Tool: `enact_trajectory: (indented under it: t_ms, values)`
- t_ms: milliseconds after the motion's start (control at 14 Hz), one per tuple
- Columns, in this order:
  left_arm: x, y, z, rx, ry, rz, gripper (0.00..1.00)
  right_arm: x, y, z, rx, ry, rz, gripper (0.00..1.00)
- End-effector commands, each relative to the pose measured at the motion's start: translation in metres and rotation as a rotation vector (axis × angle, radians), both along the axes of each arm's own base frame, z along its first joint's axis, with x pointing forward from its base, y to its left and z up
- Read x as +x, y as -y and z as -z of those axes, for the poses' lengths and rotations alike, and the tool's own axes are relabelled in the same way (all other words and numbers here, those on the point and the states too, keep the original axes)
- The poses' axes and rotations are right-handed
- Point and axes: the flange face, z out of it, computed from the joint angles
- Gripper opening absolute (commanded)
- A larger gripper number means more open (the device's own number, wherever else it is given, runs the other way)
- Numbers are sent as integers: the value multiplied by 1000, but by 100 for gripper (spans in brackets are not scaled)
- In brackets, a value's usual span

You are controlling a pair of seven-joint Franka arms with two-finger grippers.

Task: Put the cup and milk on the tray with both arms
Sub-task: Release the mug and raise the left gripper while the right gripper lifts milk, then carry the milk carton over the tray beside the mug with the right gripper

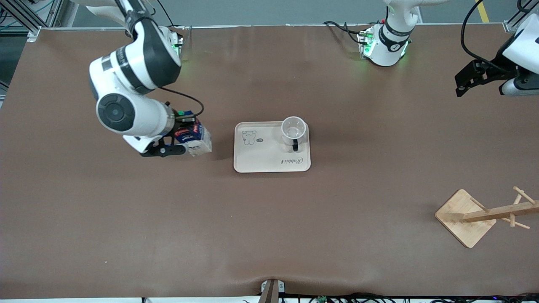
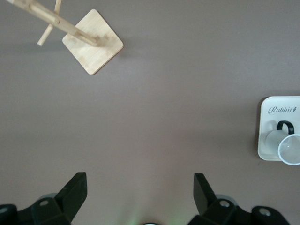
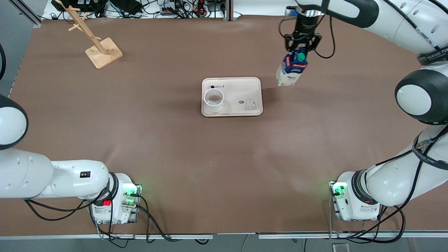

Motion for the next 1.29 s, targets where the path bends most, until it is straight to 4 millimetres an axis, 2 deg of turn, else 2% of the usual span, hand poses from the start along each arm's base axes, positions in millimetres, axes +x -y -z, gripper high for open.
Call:
enact_trajectory:
  t_ms: [0, 214, 500, 714, 1000, 1214]
  values:
    - [-9, -4, 2, -17, 8, 1, 100, 3, -42, 4, -18, 0, 48, 0]
    - [-7, -5, 5, -18, 0, -1, 100, -1, -80, 13, -35, 8, 45, 0]
    - [-8, -10, 6, -36, -16, -11, 100, -1, -110, 22, -11, -10, 73, 0]
    - [-7, -18, 6, -46, -15, -29, 100, -15, -155, 52, -28, 17, 111, 0]
    - [-8, -17, 6, -46, -16, -27, 100, -25, -179, 78, -51, 17, 132, 0]
    - [-8, -17, 5, -46, -13, -27, 100, -27, -186, 96, -73, 12, 161, 0]
